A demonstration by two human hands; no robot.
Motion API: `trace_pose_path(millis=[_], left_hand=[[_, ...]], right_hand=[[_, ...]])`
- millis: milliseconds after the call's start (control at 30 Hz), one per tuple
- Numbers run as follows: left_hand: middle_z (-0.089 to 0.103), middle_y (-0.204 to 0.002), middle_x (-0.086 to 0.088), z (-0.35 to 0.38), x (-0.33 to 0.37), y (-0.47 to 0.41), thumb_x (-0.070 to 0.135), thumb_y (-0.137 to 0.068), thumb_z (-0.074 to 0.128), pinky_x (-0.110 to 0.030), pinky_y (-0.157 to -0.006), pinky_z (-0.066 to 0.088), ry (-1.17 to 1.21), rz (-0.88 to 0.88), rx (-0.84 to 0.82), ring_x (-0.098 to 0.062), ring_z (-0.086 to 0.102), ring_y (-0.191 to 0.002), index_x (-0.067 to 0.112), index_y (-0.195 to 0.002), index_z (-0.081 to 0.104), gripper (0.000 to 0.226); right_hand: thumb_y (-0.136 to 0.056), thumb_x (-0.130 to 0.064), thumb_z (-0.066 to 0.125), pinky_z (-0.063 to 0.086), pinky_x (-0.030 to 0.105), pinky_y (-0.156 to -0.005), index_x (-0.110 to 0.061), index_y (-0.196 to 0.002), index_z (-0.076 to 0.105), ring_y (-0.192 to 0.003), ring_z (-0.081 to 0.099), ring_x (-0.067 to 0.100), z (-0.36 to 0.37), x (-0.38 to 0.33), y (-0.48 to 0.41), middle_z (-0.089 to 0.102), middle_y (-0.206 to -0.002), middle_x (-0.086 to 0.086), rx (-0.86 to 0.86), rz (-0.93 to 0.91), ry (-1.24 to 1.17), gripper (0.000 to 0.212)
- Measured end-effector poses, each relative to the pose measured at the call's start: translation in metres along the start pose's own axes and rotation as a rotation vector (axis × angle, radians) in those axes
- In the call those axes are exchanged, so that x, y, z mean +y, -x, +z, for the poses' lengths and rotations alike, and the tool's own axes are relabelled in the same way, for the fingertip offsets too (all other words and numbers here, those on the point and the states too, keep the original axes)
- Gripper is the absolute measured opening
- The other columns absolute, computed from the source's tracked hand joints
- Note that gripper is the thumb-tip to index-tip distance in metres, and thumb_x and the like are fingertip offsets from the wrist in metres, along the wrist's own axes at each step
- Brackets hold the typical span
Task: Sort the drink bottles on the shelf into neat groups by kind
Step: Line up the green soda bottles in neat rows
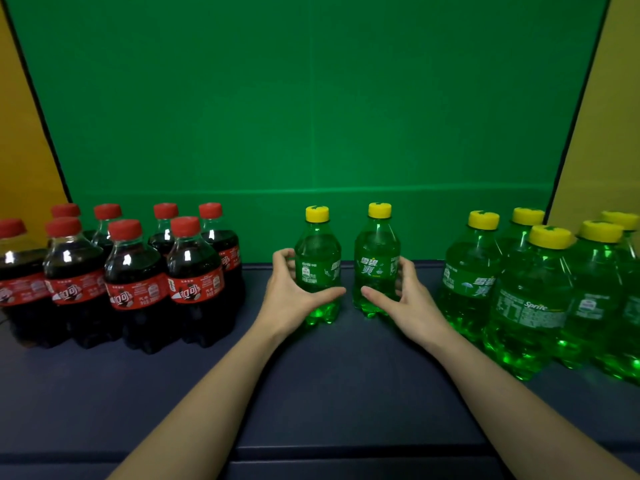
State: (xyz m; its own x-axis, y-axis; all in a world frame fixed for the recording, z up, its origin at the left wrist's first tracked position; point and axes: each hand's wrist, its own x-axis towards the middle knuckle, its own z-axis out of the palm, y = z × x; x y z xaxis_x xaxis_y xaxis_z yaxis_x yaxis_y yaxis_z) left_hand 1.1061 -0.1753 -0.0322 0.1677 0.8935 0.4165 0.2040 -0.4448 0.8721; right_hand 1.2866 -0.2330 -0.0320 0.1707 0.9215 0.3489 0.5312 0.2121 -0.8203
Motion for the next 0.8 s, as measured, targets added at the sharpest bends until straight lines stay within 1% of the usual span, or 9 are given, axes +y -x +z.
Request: trace_pose_path(millis=[67,133,233,300,433,567,633,733,800], left_hand=[[0.058,-0.108,0.001,-0.001,0.001,-0.001,0.018,-0.053,0.085,-0.020,-0.085,0.047,0.052,-0.025,-0.020,-0.012,0.058,-0.097,0.020,-0.117,0.035,0.082],[0.059,-0.103,0.004,-0.001,0.000,0.000,0.020,-0.052,0.077,-0.018,-0.080,0.047,0.054,-0.030,-0.075,-0.012,0.058,-0.094,0.021,-0.115,0.038,0.074],[0.059,-0.111,0.002,0.000,-0.004,-0.001,0.039,-0.043,0.087,-0.026,-0.090,0.048,-0.011,-0.022,-0.034,-0.013,0.058,-0.103,0.022,-0.115,0.041,0.086],[0.062,-0.108,0.001,-0.002,-0.004,-0.003,0.035,-0.044,0.092,-0.026,-0.089,0.049,-0.045,-0.016,0.029,-0.012,0.060,-0.099,0.018,-0.111,0.045,0.084],[0.064,-0.094,0.009,-0.002,-0.004,-0.003,0.021,-0.053,0.090,-0.005,-0.071,0.045,-0.079,0.037,0.056,0.002,0.058,-0.083,0.012,-0.107,0.054,0.065],[0.064,-0.102,0.003,0.001,-0.006,-0.007,0.030,-0.054,0.088,-0.016,-0.080,0.047,-0.099,0.066,0.078,-0.011,0.059,-0.094,0.014,-0.113,0.054,0.071],[0.064,-0.104,0.003,0.002,-0.007,-0.009,0.030,-0.053,0.088,-0.019,-0.083,0.047,-0.106,0.066,0.085,-0.012,0.059,-0.095,0.013,-0.113,0.053,0.072],[0.062,-0.099,0.005,0.005,-0.005,-0.012,0.026,-0.055,0.088,-0.005,-0.074,0.043,-0.112,0.075,0.096,-0.004,0.057,-0.087,0.012,-0.111,0.052,0.068],[0.062,-0.100,0.003,0.007,-0.005,-0.012,0.026,-0.055,0.088,-0.006,-0.072,0.042,-0.122,0.084,0.108,-0.007,0.056,-0.087,0.013,-0.110,0.051,0.068]], right_hand=[[-0.082,-0.033,0.066,0.028,0.026,-0.105,-0.016,-0.144,0.017,-0.132,0.033,0.016,0.000,0.001,-0.001,0.035,-0.140,-0.002,0.009,-0.005,-0.001,0.081],[-0.082,-0.031,0.067,0.028,0.022,-0.103,-0.016,-0.143,0.019,-0.129,0.035,0.013,0.001,0.001,-0.001,0.036,-0.132,-0.007,0.009,-0.014,-0.014,0.079],[-0.083,-0.026,0.066,0.028,0.012,-0.094,-0.015,-0.143,0.019,-0.120,0.035,0.004,0.001,-0.002,0.001,0.036,-0.127,-0.010,-0.008,-0.019,-0.049,0.077],[-0.084,-0.022,0.065,0.028,0.009,-0.090,-0.014,-0.144,0.015,-0.117,0.031,0.001,0.002,-0.003,0.001,0.033,-0.129,-0.008,-0.025,-0.027,-0.069,0.078],[-0.087,-0.021,0.062,0.027,0.011,-0.092,-0.013,-0.144,0.012,-0.119,0.034,0.005,0.003,-0.003,0.001,0.029,-0.147,0.005,-0.035,-0.047,-0.053,0.076],[-0.088,-0.023,0.060,0.025,0.016,-0.100,-0.016,-0.147,0.009,-0.133,0.029,0.013,0.007,-0.001,-0.003,0.018,-0.154,0.004,-0.056,-0.049,-0.053,0.078],[-0.089,-0.020,0.058,0.023,0.018,-0.102,-0.016,-0.148,0.006,-0.136,0.025,0.014,0.009,0.000,-0.006,0.015,-0.155,0.005,-0.062,-0.053,-0.067,0.078],[-0.091,-0.017,0.056,0.022,0.020,-0.105,-0.015,-0.147,0.003,-0.133,0.024,0.011,0.012,0.002,-0.011,0.019,-0.153,0.008,-0.056,-0.065,-0.064,0.078],[-0.091,-0.020,0.056,0.023,0.024,-0.109,-0.014,-0.147,0.003,-0.138,0.024,0.017,0.012,0.005,-0.014,0.022,-0.152,0.007,-0.053,-0.067,-0.026,0.077]])
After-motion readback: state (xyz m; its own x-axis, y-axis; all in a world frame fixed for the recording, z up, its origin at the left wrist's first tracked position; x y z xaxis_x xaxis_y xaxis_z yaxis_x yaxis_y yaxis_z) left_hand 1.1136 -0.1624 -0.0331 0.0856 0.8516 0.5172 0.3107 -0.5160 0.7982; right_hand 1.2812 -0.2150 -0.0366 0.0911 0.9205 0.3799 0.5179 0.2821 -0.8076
